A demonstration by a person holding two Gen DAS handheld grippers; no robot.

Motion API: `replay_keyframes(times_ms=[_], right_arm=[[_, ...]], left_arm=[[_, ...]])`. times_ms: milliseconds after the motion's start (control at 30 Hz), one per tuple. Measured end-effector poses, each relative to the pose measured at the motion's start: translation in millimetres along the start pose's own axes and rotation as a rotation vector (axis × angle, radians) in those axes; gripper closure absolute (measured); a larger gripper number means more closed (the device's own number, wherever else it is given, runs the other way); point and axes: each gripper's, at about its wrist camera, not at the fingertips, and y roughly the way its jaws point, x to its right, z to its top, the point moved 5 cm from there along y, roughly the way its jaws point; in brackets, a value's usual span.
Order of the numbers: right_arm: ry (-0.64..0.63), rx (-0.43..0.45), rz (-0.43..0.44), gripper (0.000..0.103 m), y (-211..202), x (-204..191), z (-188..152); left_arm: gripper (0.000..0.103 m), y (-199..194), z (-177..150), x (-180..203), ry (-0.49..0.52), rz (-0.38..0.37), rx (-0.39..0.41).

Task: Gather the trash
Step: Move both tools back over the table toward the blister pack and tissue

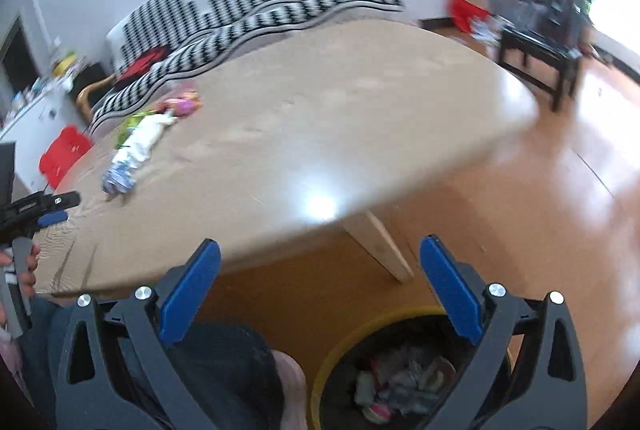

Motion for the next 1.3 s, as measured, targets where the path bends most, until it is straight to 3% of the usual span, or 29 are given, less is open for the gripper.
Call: replay_keyframes(times_ms=[167, 367, 533, 667, 800, 933, 1100, 1300], right_arm=[[-0.036, -0.021, -0.012, 0.007, 39, -70, 56], [-0.088, -0.002, -0.023, 0.007, 93, -146, 111], [-0.115, -0.038, 0.013, 0.007, 148, -197, 140], [-0.146, -0.085, -0.071, 0.007, 181, -213, 133], [-0.107, -0.142, -0.015, 0.007, 195, -218, 121], [-0.176, -0.115, -0.040, 0.007, 200, -228, 119], [-0.150, -0.174, -0.017, 0.007, 222, -230, 113], [-0.201, -0.165, -0.017, 0.007, 226, -234, 109]], left_arm=[[0.007, 39, 48, -14, 0.064, -0.001, 0.004], [0.007, 71, 57, -15, 0.040, -0.108, -0.037], [0.007, 86, 53, -2, 0.120, -0.076, -0.038], [0.007, 92, 57, -3, 0.144, -0.052, -0.015], [0.007, 96, 56, -1, 0.212, -0.003, 0.005], [0.006, 95, 57, -1, 0.224, -0.020, 0.005], [0.006, 99, 61, 1, 0.240, -0.007, 0.001], [0.006, 102, 64, 2, 0.244, -0.007, 0.000]])
